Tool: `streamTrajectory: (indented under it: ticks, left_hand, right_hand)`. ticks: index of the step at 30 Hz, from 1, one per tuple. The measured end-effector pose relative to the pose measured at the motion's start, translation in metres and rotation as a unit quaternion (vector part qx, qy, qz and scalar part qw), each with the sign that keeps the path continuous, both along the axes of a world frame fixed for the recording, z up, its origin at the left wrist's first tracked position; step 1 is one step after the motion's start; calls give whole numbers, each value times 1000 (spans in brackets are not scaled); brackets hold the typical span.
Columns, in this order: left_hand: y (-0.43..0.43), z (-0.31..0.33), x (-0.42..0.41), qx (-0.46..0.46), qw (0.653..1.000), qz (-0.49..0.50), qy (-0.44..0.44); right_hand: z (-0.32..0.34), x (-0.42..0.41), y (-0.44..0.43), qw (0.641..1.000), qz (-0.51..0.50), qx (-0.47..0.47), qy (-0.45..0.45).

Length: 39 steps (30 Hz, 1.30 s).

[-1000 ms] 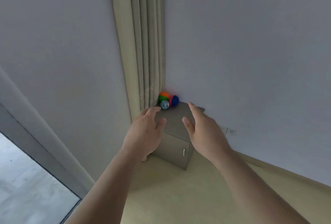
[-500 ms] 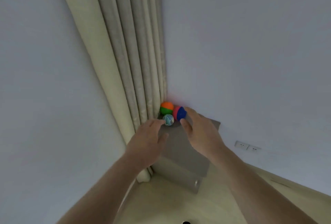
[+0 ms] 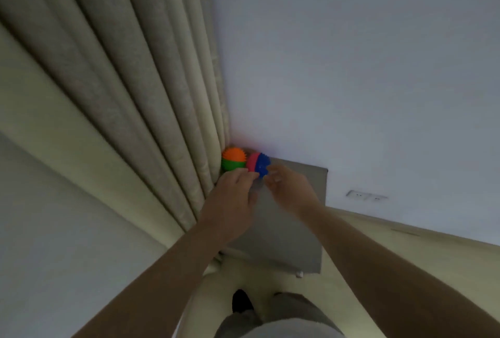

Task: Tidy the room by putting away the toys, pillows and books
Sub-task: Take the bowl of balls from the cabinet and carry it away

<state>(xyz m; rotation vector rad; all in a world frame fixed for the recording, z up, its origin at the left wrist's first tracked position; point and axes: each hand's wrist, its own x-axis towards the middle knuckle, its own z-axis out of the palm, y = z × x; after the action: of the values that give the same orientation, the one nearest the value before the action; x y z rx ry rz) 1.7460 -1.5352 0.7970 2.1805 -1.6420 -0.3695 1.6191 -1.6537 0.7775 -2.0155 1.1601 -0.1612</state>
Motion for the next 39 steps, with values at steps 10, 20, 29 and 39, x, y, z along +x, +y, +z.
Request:
streamTrajectory:
  ticks: [10, 20, 29, 39]
  left_hand:
    - [-98, -102, 42, 31, 999, -19, 7]
    - [-116, -185, 71, 87, 994, 40, 49]
    - [-118, -217, 74, 109, 992, 19, 61]
    - [-157, -162, 70, 74, 996, -42, -18]
  right_hand:
    - [-192, 66, -118, 891, -284, 353, 30]
    - [-327, 136, -139, 834, -317, 443, 88]
    - [-329, 148, -144, 798, -349, 490, -32]
    - [-245, 97, -118, 785, -403, 470, -17]
